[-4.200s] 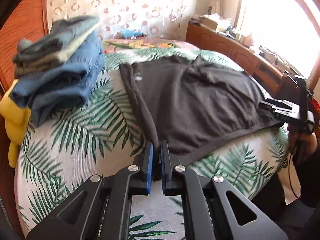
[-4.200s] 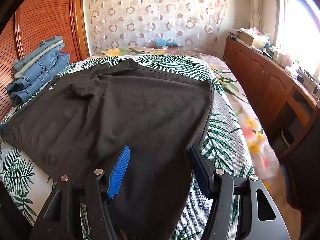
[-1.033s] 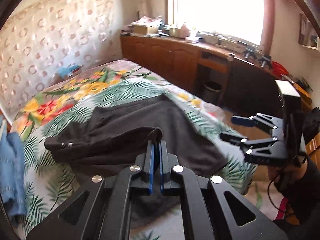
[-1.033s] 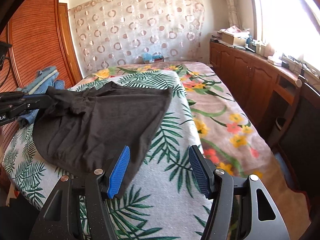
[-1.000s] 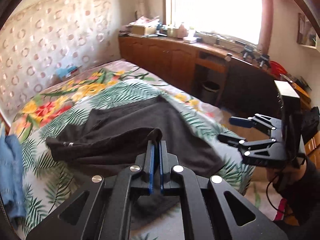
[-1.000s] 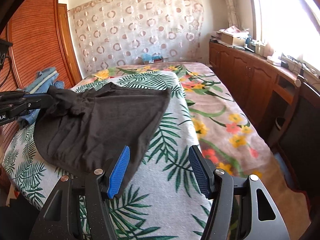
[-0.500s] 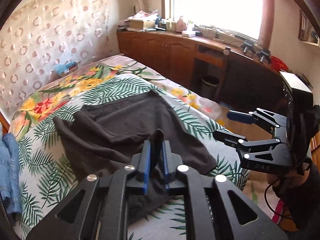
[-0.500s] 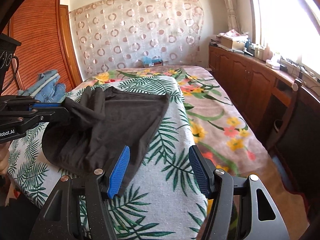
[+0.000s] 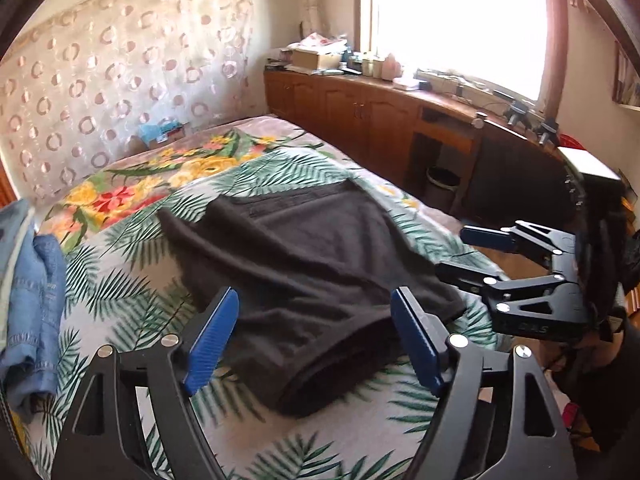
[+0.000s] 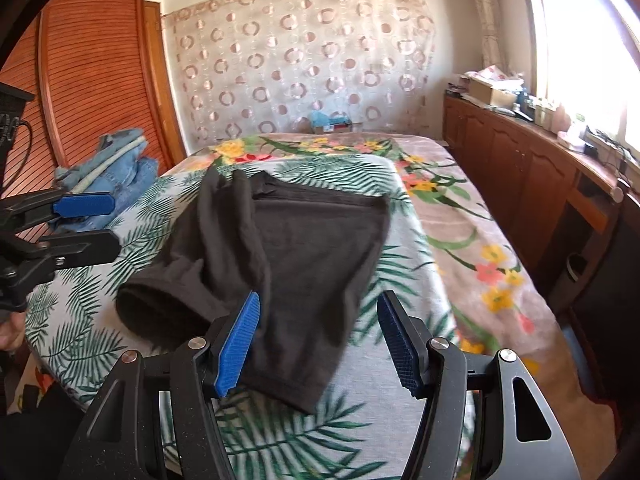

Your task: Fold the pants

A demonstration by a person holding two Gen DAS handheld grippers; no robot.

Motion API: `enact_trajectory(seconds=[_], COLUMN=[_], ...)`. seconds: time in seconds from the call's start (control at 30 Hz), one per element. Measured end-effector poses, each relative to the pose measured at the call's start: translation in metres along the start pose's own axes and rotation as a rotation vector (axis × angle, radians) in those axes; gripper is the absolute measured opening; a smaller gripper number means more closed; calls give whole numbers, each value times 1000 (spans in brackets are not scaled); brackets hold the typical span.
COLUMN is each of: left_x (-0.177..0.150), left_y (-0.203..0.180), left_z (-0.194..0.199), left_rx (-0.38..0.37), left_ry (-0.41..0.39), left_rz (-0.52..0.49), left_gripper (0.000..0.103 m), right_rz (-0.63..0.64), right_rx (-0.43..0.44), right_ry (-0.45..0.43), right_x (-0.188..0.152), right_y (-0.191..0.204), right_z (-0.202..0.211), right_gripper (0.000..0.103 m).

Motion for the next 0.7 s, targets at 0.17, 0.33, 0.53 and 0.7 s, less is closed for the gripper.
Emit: enact_trajectory(seconds=[0.17,0.33,0.53,0.7], left_x=[-19,-32,-39,-41], left_y=[18,31,39,42], left_z=[-9,-15,-20,-23], left_rx=[33,38,44,55], left_ry=[35,58,68,78], left_rz=[26,61,85,99], left_gripper=[79,79,79,79], right_rz=[15,37,24,53], right_rx=[57,72,74,82], right_ry=[42,84,132,107], right_x=[-5,-6,-1,10], right_y=[7,6,-12,-23], right_z=[-12,-22,-41,-31], right_gripper=[61,48,13,6])
Point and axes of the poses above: each gripper's, at about its wrist camera, not at the fingertips, and z roughly against the way its jaws point, y to its left, x to its top, the point moved 1 cm from there along -z, roughly the way its jaws point, and after that the axes turned 13 degrees about x, right-handed, at the moved point
